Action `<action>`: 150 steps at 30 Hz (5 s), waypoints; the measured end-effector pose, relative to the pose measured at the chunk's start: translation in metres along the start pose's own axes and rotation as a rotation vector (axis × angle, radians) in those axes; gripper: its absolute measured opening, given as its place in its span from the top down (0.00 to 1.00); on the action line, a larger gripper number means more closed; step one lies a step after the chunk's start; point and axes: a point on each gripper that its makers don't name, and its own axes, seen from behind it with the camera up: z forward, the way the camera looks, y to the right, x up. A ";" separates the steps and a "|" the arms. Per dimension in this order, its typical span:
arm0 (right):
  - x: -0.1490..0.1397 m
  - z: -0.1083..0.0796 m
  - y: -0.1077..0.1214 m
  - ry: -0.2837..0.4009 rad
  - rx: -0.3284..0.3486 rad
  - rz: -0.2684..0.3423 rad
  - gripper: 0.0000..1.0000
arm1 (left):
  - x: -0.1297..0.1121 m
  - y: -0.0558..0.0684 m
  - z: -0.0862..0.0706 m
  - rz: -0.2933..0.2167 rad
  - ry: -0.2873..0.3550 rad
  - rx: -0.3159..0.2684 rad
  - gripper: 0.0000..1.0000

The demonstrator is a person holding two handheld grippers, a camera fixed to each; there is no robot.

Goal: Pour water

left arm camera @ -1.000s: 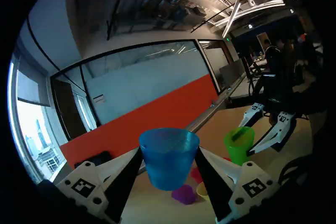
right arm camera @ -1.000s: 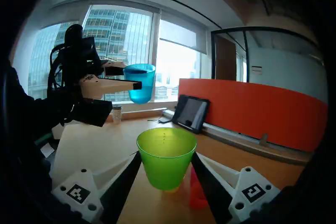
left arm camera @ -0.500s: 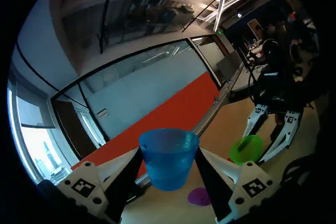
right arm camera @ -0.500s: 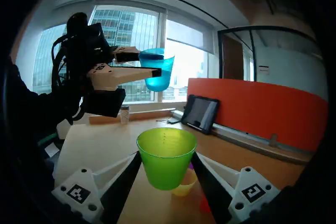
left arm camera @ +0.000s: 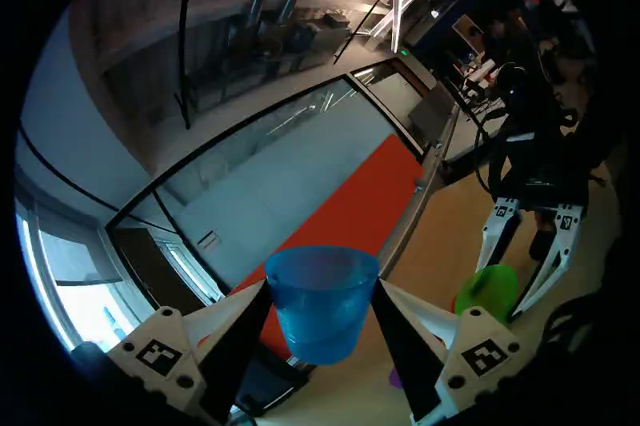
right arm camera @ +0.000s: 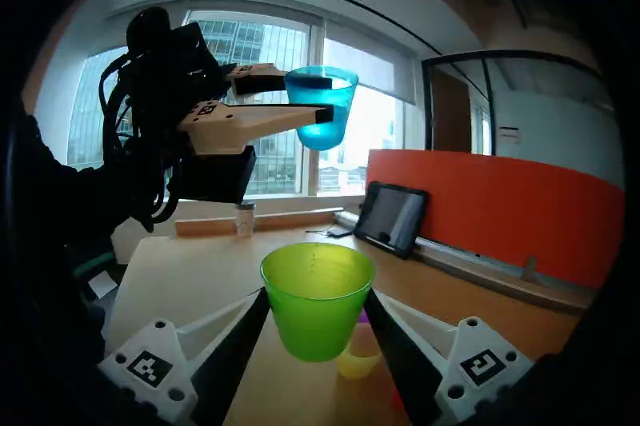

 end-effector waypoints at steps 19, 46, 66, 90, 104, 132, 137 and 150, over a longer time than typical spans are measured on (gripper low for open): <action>-0.001 0.006 -0.007 0.000 0.016 -0.008 0.12 | 0.025 -0.007 0.004 0.193 0.042 0.028 0.15; 0.003 0.005 -0.002 0.009 0.003 -0.017 0.12 | 0.045 -0.001 0.007 0.426 0.068 0.059 0.15; 0.003 0.003 -0.001 0.012 -0.002 -0.021 0.13 | 0.056 -0.001 0.002 0.514 0.081 0.077 0.15; 0.004 0.003 0.002 0.020 -0.011 -0.018 0.13 | 0.065 -0.005 0.002 0.634 0.099 0.104 0.15; 0.005 0.003 0.003 0.025 -0.016 -0.017 0.13 | 0.065 0.000 0.002 0.727 0.104 0.112 0.15; 0.007 0.002 0.007 0.032 -0.029 -0.015 0.13 | 0.078 0.014 -0.001 0.956 0.135 0.142 0.15; 0.007 0.002 0.008 0.033 -0.032 -0.016 0.13 | 0.076 0.019 -0.001 0.972 0.140 0.142 0.15; 0.009 0.003 0.008 0.039 -0.032 -0.015 0.13 | 0.079 0.018 -0.002 0.946 0.146 0.139 0.15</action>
